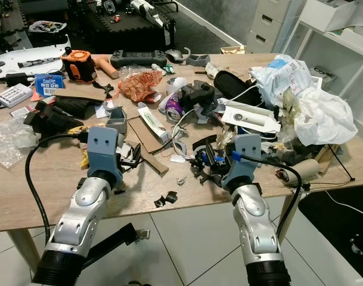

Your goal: Picking trash to rubbish bin

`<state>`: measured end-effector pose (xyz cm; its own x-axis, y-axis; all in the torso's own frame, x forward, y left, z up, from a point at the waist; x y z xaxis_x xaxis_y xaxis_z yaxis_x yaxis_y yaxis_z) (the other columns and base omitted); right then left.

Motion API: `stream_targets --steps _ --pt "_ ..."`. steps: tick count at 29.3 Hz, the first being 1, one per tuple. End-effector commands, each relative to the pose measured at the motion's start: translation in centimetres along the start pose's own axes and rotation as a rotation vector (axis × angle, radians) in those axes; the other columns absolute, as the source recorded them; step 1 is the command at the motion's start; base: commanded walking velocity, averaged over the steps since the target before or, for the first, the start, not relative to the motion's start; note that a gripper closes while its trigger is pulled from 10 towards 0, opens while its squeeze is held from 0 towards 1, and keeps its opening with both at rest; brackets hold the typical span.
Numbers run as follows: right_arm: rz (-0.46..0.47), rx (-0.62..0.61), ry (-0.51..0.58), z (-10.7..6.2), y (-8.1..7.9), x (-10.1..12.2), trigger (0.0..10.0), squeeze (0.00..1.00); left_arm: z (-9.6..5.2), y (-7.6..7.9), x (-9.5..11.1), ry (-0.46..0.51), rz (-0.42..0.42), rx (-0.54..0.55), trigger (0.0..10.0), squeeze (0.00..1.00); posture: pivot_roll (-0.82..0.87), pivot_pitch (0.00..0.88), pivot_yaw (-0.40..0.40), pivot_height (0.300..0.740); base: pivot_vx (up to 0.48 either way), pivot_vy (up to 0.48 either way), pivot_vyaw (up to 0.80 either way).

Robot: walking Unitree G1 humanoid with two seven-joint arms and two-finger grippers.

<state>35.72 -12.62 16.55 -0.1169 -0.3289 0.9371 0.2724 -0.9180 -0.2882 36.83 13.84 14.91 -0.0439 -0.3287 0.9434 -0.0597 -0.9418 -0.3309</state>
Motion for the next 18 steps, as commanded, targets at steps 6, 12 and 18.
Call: stream_targets --steps 6,12,18 --pt "0.002 0.015 0.0 0.3 -0.1 0.0 10.0 0.0 0.0 0.5 -1.0 -0.037 -0.01 0.0 10.0 0.0 0.0 0.089 -0.038 0.74 0.0 0.0 0.0" --pt "-0.003 0.049 -0.004 0.4 -0.9 0.0 10.0 0.0 -0.1 0.6 -1.2 -0.039 -0.012 0.009 10.0 0.0 -0.01 0.08 -0.05 0.74 0.0 0.0 0.0" --pt "-0.011 0.057 -0.016 0.5 -1.0 -0.1 10.0 0.0 -0.1 0.6 -1.3 -0.042 -0.012 0.012 10.0 0.0 -0.01 0.073 -0.054 0.74 0.0 0.0 0.0"
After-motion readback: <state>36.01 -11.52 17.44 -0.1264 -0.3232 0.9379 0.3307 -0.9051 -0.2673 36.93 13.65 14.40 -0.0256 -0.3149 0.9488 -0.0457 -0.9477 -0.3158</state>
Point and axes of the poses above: a point about 5 cm out from each wrist's last joint towards the gripper, its own z axis pointing out of the wrist towards the gripper, its own x axis along the axis of the wrist's last joint, y = z × x, the point moved 5 cm from there along z, pointing out of the wrist towards the gripper, and after that the axes turned 15 degrees about z, right-handed, at the moved point
